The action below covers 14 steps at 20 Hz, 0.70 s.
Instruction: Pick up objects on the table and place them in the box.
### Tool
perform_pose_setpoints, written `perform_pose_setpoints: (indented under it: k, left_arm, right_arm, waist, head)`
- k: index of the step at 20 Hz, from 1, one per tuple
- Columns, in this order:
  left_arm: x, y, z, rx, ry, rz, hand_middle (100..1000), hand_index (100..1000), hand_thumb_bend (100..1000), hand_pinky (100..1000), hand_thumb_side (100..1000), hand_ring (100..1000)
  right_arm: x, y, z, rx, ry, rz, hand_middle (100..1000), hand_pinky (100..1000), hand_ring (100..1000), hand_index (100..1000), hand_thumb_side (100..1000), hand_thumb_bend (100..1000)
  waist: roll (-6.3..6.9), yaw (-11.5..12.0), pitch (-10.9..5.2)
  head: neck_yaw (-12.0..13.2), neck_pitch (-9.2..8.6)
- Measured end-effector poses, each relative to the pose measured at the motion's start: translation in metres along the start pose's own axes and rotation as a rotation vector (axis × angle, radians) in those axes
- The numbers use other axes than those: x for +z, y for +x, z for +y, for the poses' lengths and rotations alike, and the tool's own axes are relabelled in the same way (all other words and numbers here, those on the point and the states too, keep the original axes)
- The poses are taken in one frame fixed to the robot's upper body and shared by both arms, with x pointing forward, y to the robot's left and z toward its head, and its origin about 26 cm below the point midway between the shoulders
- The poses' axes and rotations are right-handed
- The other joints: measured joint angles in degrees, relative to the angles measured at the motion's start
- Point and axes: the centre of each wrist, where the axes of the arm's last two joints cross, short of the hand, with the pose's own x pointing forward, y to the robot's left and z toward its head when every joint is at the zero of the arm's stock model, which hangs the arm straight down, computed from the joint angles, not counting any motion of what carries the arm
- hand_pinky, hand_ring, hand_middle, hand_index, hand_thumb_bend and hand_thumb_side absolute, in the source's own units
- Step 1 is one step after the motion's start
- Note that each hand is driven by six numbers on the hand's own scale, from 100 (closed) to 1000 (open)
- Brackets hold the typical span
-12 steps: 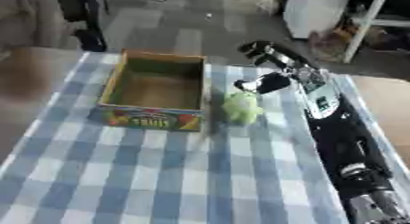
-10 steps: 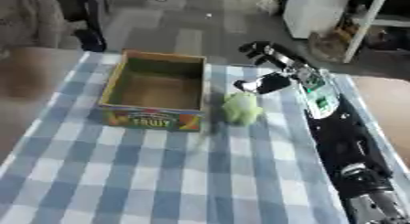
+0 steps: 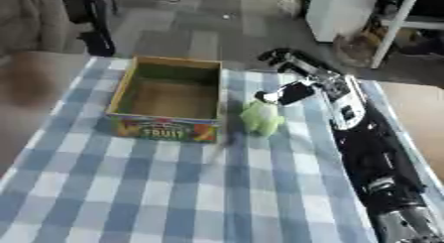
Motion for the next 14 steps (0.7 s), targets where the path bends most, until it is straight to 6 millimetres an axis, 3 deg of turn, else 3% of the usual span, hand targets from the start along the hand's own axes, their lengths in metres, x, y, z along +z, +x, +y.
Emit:
perform_pose_setpoints:
  k: [14]
  left_arm:
    - [0.0,0.0,0.0,0.001,-0.002,-0.001,568,652,100,601,611,554]
  right_arm:
    - [0.001,-0.012,0.026,0.018,0.131,0.063,874,807,880,900,274,453]
  waist:
    - [0.1,-0.1,-0.15]
  head:
    - [-0.01,0.0]
